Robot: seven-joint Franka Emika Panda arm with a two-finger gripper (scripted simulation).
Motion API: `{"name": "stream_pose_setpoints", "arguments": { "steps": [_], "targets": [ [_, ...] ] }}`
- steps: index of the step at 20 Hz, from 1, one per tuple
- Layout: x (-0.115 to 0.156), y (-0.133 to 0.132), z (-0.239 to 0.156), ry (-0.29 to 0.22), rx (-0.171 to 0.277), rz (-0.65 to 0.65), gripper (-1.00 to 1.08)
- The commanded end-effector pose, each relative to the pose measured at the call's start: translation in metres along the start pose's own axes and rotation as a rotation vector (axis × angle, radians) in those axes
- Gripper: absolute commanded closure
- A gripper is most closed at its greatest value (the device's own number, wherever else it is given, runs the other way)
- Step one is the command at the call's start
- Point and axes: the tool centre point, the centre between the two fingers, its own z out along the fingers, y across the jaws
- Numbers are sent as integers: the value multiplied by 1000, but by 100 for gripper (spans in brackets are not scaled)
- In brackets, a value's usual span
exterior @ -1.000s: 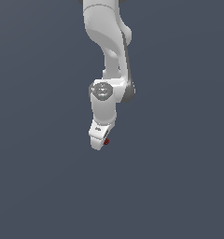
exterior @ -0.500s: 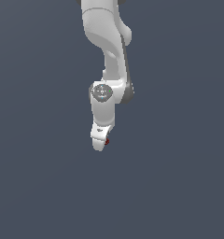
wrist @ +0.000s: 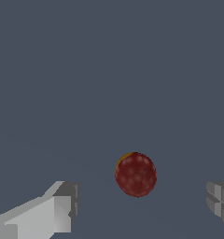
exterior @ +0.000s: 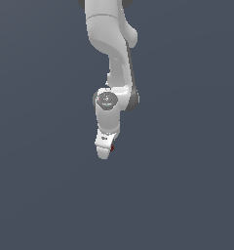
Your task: Pick up the object and move it to a goal position.
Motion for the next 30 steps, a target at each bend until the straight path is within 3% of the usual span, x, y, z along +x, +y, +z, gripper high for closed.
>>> {"name": "stream_pose_setpoints", "arguments": {
  "steps": [1, 10, 11, 23, 30],
  "targets": [
    [0, -1, 12, 0, 1, -2, -92],
    [0, 0, 36, 0, 1, -4, -92],
    [0, 0, 36, 0, 1, -4, 108],
    [1, 0, 34, 0, 0, -3, 108],
    [14, 1, 9, 0, 1, -4, 108]
  ]
}}
